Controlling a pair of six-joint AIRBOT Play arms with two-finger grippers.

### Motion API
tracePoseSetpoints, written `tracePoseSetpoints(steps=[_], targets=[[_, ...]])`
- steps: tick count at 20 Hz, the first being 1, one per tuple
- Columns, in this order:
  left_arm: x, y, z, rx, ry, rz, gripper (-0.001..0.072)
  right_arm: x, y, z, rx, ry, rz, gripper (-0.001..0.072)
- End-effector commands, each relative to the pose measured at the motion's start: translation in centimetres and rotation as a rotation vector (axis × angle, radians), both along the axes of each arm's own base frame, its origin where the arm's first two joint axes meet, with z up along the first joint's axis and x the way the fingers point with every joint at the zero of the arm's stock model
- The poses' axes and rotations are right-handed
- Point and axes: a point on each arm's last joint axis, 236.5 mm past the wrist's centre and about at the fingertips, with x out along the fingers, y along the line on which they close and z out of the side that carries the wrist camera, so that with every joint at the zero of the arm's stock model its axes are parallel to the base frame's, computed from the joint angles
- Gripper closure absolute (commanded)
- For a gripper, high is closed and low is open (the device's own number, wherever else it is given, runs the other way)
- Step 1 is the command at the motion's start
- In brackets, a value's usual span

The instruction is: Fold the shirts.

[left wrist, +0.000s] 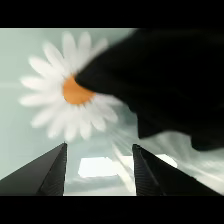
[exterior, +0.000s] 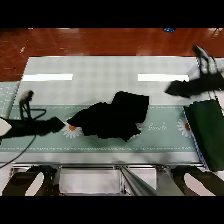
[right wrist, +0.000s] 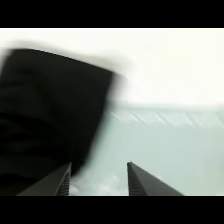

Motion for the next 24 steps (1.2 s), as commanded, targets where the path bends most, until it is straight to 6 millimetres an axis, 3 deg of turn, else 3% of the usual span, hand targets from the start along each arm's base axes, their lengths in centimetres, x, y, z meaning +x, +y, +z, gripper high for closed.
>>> tracePoseSetpoints(steps=[1, 5, 9, 14, 15, 16, 17, 21, 24], targets=[[-3.1, -5.3, -1.5, -0.3, 0.089, 0.001, 0.0206, -5.7, -1.5, -5.4, 0.122, 0.036, -0.178, 0.0302], [-2.5, -6.5, -3.7, -0.285, 0.059, 0.027, 0.0206, -8.4, 2.0, -8.2, 0.234, 0.089, -0.171, 0.0302], [0.3, -8.1, -5.8, -0.241, -0.006, 0.079, 0.0206, -8.2, 3.6, -8.1, 0.244, 0.073, -0.132, 0.0302], [2.1, -10.0, -8.9, -0.153, 0.028, 0.052, 0.0206, -8.5, 3.9, -8.1, 0.257, 0.091, -0.143, 0.0302], [2.7, -10.2, -9.0, -0.153, 0.045, 0.051, 0.0232, -8.8, 4.0, -8.2, 0.257, 0.104, -0.134, 0.0302], [3.3, -10.4, -8.8, -0.156, 0.047, 0.03, 0.0485, -9.2, 4.2, -8.4, 0.261, 0.122, -0.128, 0.0302], [3.8, -10.8, -8.2, -0.17, 0.043, 0.002, 0.0671, -9.6, 4.3, -8.8, 0.266, 0.135, -0.13, 0.0302], [5.9, -11.4, -4.3, -0.226, -0.031, -0.127, 0.0687, -11.2, 6.9, -10.6, 0.332, 0.213, -0.113, 0.0302], [7.2, -10.7, -3.3, -0.238, -0.049, -0.103, 0.0687, -11.3, 10.8, -12.0, 0.347, 0.239, -0.046, 0.0302]])
